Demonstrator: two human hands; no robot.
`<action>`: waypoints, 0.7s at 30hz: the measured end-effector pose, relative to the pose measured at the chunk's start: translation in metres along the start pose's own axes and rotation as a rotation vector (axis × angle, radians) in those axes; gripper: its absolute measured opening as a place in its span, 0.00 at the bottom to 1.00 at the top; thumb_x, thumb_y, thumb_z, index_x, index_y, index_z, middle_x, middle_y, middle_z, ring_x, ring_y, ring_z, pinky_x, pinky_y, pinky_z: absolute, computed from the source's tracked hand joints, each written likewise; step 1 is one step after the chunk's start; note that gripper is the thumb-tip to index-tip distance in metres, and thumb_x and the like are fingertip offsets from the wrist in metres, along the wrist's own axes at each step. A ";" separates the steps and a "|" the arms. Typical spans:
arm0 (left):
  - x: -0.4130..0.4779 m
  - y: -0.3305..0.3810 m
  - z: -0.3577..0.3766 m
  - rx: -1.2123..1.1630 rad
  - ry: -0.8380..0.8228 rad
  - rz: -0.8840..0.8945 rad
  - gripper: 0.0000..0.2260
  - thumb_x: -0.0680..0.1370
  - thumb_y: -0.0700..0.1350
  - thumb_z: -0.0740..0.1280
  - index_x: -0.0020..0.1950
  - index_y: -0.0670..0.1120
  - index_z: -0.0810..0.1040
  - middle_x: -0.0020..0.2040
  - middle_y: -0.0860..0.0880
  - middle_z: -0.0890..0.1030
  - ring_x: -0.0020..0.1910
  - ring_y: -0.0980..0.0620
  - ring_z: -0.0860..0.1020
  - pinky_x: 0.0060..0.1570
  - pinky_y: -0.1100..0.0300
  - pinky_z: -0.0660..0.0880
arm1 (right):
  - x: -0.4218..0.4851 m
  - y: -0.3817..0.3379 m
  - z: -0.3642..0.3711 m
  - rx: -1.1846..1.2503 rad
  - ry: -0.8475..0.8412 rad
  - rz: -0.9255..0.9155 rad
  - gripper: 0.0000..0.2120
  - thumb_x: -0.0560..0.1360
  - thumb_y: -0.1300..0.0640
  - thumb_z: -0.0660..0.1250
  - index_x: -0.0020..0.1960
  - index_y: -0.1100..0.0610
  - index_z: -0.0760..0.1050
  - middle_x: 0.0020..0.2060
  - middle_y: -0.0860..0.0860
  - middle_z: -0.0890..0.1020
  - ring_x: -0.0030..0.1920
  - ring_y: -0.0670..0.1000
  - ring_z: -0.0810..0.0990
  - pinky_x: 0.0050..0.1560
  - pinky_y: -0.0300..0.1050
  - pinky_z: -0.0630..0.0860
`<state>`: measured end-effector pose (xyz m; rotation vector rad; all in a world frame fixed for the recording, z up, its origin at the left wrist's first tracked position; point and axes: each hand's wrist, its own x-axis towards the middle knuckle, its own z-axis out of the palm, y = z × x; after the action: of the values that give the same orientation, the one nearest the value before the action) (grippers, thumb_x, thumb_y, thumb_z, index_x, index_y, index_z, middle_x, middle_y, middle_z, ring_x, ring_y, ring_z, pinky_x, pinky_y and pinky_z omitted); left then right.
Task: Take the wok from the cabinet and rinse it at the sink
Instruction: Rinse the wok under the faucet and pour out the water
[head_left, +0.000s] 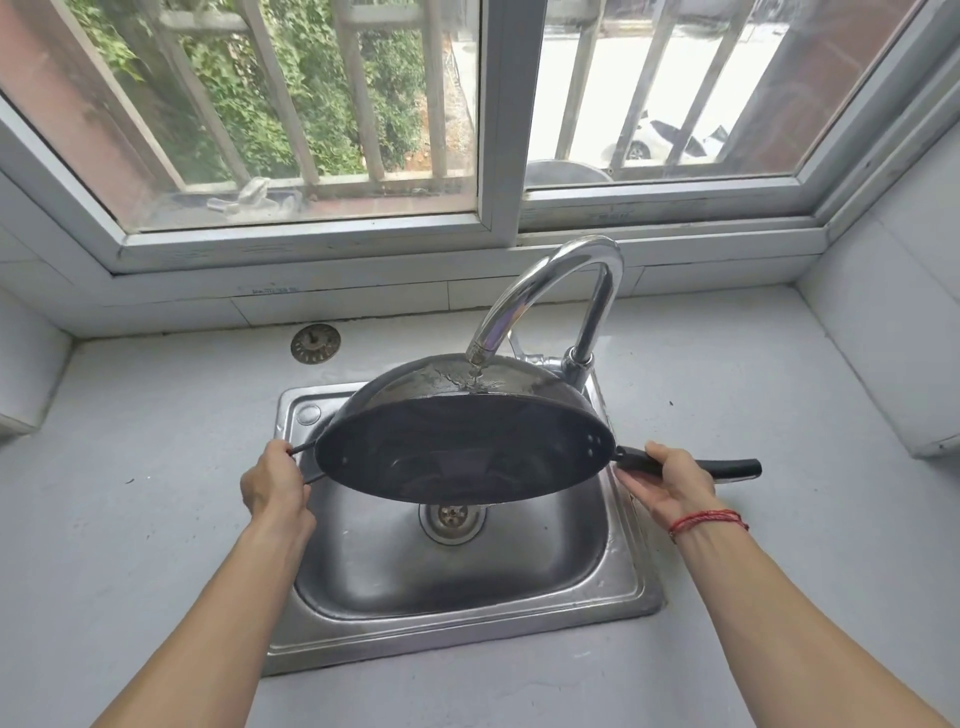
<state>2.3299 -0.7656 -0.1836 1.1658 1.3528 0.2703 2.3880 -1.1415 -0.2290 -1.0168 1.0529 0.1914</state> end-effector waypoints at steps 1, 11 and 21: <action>0.000 0.000 0.002 0.003 -0.006 0.005 0.08 0.76 0.43 0.60 0.38 0.45 0.69 0.37 0.49 0.69 0.32 0.52 0.67 0.33 0.57 0.66 | 0.000 0.000 -0.003 0.004 0.007 -0.002 0.02 0.77 0.67 0.65 0.47 0.66 0.72 0.41 0.64 0.82 0.43 0.61 0.83 0.31 0.53 0.82; 0.007 0.000 0.019 0.017 -0.072 0.040 0.06 0.75 0.46 0.64 0.44 0.44 0.75 0.42 0.49 0.73 0.37 0.51 0.70 0.42 0.55 0.69 | 0.000 0.004 -0.024 0.035 0.019 0.008 0.03 0.78 0.65 0.65 0.50 0.66 0.73 0.46 0.65 0.81 0.48 0.62 0.82 0.34 0.55 0.83; 0.010 0.003 0.033 0.014 -0.111 0.064 0.06 0.73 0.44 0.64 0.37 0.46 0.71 0.40 0.47 0.72 0.39 0.49 0.69 0.39 0.56 0.67 | -0.007 0.010 -0.037 0.104 0.026 0.011 0.02 0.79 0.66 0.63 0.48 0.65 0.71 0.44 0.65 0.80 0.45 0.61 0.81 0.26 0.52 0.80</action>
<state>2.3619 -0.7727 -0.1946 1.2203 1.2235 0.2389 2.3556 -1.1625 -0.2334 -0.9215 1.0809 0.1312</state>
